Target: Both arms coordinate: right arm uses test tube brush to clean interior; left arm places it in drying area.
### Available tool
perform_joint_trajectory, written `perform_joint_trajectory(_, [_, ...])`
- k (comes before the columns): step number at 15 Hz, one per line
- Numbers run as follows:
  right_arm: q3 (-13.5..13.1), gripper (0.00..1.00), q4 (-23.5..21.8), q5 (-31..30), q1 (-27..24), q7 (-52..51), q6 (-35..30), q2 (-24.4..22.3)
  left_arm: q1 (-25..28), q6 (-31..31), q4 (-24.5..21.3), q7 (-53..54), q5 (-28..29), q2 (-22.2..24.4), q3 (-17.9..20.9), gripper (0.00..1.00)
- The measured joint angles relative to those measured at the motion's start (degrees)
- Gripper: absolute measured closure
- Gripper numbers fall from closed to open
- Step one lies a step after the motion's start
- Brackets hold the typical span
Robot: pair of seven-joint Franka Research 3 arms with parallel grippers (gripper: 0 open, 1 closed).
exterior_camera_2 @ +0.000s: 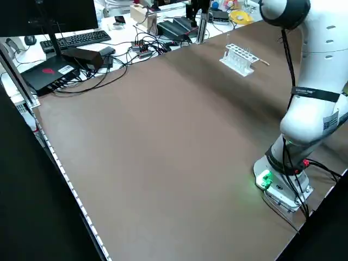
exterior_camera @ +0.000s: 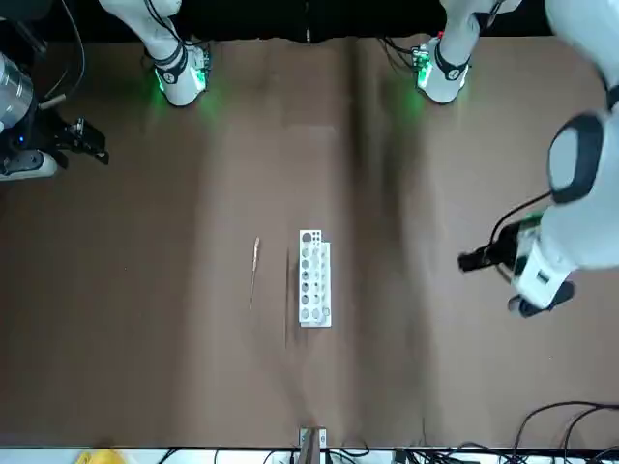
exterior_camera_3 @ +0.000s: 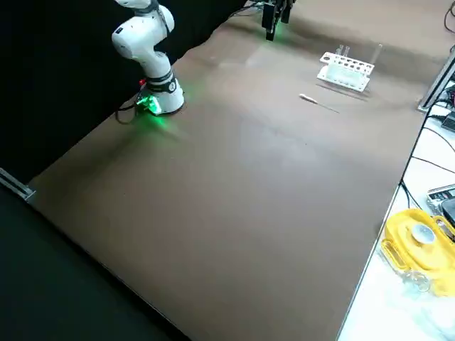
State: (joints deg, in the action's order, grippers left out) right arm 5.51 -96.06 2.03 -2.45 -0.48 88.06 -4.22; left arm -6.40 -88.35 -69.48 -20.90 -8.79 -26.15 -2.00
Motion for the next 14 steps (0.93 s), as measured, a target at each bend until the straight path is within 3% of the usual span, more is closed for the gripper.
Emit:
perform_joint_trajectory(5, [-0.4,0.0,0.0,0.0,-0.2,0.0,0.0,-0.2,0.0,2.0,-3.4,16.8,2.3,9.7,0.0,0.0])
perform_joint_trajectory(9, [-0.7,0.0,0.0,0.0,-0.4,0.0,-0.6,-0.4,0.2,1.9,-10.3,18.8,2.7,16.9,0.1,0.0])
perform_joint_trajectory(10, [-0.7,0.0,0.0,0.0,-0.4,0.0,-0.7,-0.5,0.8,1.9,-11.7,19.4,5.0,18.8,0.1,0.0])
perform_joint_trajectory(14, [-0.5,0.0,0.3,0.0,-0.3,-1.1,-0.6,-0.5,1.3,1.9,-12.2,19.5,7.5,20.5,0.3,0.0])
